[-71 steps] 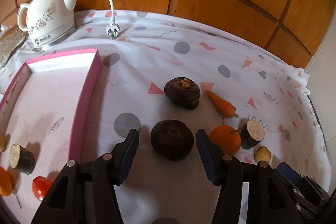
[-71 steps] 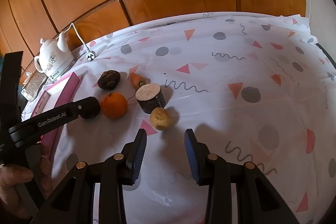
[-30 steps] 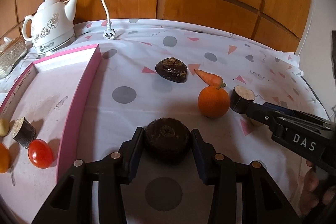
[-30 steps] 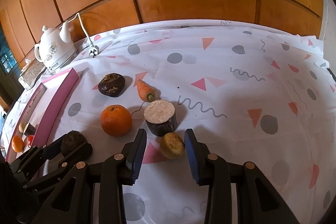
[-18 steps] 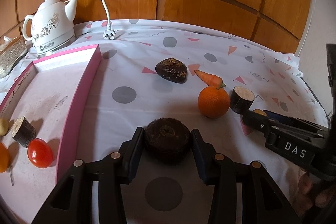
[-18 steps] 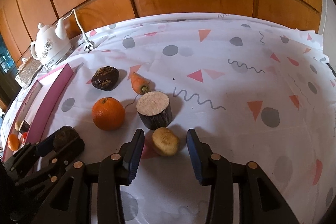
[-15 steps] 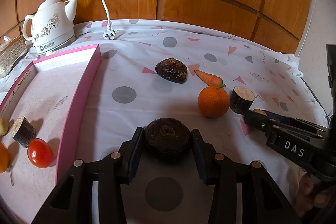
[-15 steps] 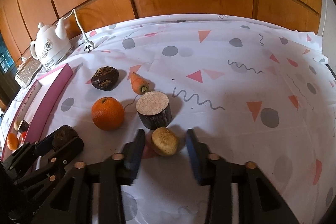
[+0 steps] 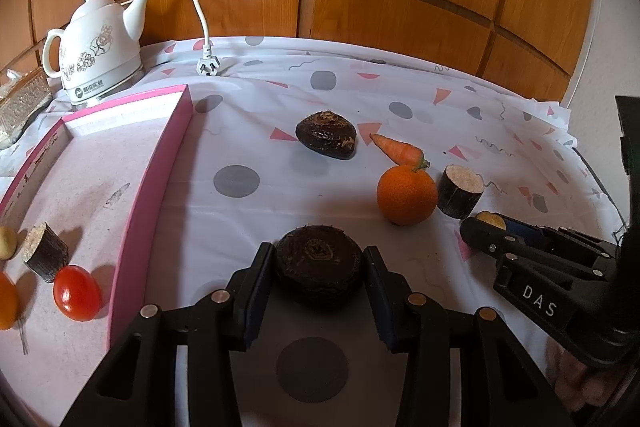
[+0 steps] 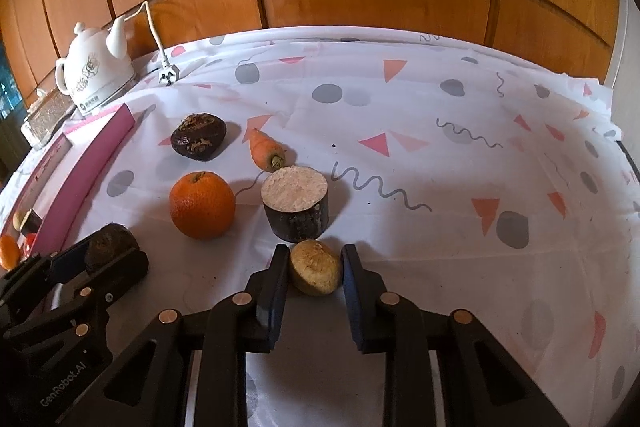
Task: Organize fruits
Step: 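Grasp the yellow potato with the right gripper while the left gripper holds the taro, then carry the taro into the pink tray and open the left gripper while the right gripper holds the potato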
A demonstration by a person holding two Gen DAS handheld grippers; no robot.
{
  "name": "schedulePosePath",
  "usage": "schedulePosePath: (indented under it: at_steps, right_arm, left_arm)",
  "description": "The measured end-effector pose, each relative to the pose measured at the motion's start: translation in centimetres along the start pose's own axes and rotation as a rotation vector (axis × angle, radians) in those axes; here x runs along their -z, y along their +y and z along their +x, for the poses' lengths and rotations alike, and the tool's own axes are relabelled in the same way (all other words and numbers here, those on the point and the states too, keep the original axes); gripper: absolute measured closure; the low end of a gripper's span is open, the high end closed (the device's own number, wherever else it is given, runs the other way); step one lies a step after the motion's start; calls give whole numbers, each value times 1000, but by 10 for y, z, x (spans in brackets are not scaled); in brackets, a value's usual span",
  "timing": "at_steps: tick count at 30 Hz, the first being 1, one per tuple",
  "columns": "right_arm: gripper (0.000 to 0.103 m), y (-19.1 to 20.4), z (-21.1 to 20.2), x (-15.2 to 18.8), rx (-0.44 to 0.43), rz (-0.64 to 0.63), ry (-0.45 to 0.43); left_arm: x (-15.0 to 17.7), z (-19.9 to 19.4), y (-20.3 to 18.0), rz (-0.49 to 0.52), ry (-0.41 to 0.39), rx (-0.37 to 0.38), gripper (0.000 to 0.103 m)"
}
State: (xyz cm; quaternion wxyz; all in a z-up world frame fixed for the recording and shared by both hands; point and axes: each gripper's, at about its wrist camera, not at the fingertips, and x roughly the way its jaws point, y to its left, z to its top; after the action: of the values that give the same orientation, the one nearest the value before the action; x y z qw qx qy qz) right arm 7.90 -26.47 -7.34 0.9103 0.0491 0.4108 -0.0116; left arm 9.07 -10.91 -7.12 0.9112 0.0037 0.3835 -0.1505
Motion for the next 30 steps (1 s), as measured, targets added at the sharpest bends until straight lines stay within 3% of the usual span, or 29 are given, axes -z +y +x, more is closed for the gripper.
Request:
schedulePosePath:
  at_steps: [16,24,30]
  right_arm:
    - [77,-1,-1,2,-1,-2,-15]
    - [77,-2,-1,2,-7,2,-16]
    - [77,-1,-1,1,3,-5,-14]
  left_arm:
    - [-2,-9,-1,-6,4,10,58]
    - [-15,-47,5,-41,-32,63,58]
    - [-29,-67,37,-97,-23,56,58]
